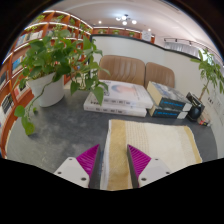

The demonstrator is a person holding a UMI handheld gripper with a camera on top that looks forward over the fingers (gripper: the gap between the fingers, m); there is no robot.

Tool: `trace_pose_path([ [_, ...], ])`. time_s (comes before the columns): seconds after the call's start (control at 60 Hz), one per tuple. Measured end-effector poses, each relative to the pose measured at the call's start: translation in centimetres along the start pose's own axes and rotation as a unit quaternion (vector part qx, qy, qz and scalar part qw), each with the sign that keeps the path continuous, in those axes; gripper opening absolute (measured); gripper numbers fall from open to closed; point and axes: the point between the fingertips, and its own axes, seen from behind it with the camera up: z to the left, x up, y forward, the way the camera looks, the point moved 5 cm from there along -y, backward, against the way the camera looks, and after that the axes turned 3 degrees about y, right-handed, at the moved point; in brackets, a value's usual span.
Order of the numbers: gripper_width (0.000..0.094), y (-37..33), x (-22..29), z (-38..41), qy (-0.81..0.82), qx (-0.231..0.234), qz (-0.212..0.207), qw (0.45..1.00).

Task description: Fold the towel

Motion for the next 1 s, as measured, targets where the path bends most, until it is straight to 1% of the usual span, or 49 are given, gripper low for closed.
trace_pose_path([
  [0.033, 0.0441, 0.3, 0.6, 0.1, 0.013, 0.004, -0.022, 1.0],
  [0.05, 0.0395, 0.5, 0.5, 0.0, 0.017, 0.001, -0.021, 1.0],
  [0.067, 0.0363, 0.5, 0.1, 0.0, 0.018, -0.002, -0.014, 1.0],
  [0.1, 0.0312, 0.2, 0.4, 0.0, 0.023, 0.001, -0.018, 1.0],
  [0.15, 0.0192, 0.1, 0.3, -0.3, 0.03, -0.006, -0.016, 0.999],
  [0.167, 0.0047, 0.3, 0.1, -0.6, 0.033, -0.016, -0.017, 0.999],
  [0.183, 0.003, 0.4, 0.2, -1.1, 0.035, -0.024, -0.024, 0.999],
  [0.25, 0.002, 0.2, 0.0, -0.9, 0.057, -0.015, -0.023, 0.998],
  [0.3, 0.0019, 0.6, 0.1, -1.0, 0.061, -0.01, -0.012, 0.998],
  [0.35, 0.001, -0.2, 0.3, -0.9, 0.067, 0.007, 0.008, 0.998],
  [0.383, 0.001, -0.6, 0.9, -1.0, 0.08, 0.021, 0.013, 0.996],
  [0.433, 0.001, -1.3, 2.4, -1.6, 0.108, 0.039, 0.011, 0.993],
  [0.483, 0.0011, -2.7, 4.2, -2.9, 0.131, 0.05, -0.001, 0.99],
  [0.55, 0.0019, -4.4, 6.9, -5.9, 0.141, 0.05, -0.022, 0.989],
  [0.65, 0.0027, -6.5, 9.2, -11.3, 0.149, 0.034, -0.041, 0.987],
  [0.683, 0.0028, -6.8, 9.3, -13.3, 0.145, 0.018, -0.042, 0.988],
  [0.75, 0.0029, -7.0, 9.0, -17.7, 0.134, -0.016, -0.044, 0.99],
  [0.817, 0.0034, -6.2, 7.5, -21.9, 0.134, -0.037, -0.03, 0.99],
  [0.917, 0.0176, -4.2, 4.7, -27.0, 0.126, -0.058, -0.013, 0.99],
  [0.933, 0.0213, -3.7, 4.1, -27.7, 0.122, -0.06, -0.007, 0.991],
  [1.0, 0.0417, -2.8, 2.5, -30.2, 0.116, -0.069, 0.008, 0.991],
])
